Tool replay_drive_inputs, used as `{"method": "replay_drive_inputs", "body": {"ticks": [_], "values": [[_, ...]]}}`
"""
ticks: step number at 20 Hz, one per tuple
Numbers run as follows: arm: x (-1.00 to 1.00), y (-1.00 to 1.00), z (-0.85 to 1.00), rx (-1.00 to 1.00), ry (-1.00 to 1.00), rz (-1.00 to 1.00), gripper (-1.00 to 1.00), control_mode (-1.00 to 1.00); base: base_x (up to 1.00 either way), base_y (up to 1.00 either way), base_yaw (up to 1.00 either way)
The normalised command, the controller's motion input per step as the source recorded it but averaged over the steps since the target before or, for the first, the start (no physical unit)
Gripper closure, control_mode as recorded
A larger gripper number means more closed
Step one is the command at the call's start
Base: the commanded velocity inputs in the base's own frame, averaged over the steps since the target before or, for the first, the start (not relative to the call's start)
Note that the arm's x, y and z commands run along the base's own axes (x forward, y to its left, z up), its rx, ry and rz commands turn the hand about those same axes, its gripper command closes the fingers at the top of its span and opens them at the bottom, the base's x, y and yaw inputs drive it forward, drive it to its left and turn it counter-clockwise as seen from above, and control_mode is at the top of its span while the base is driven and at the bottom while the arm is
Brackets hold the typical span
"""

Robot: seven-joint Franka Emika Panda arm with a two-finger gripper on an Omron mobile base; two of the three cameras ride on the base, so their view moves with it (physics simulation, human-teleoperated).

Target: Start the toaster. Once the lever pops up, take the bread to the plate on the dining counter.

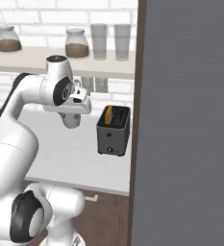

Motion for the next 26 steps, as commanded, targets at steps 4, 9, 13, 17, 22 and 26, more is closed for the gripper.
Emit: {"method": "replay_drive_inputs", "body": {"ticks": [4,9,13,17,22,26], "values": [[-0.08,0.0,-0.11,0.0,-0.23,0.0,-1.0,-1.0,0.0,0.0,0.0],[0.0,-0.17,-0.42,0.0,-0.29,0.09,-1.0,-1.0,0.0,0.0,0.0],[0.02,-0.32,-0.31,0.0,-0.12,0.17,-1.0,-1.0,0.0,0.0,0.0],[0.17,-0.47,-0.17,0.01,0.01,0.04,-1.0,-1.0,0.0,0.0,0.0],[0.35,-0.42,-0.16,0.02,0.14,0.0,-1.0,-1.0,0.0,0.0,0.0],[0.33,-0.31,-0.28,0.01,0.15,0.0,-1.0,-1.0,0.0,0.0,0.0]]}}
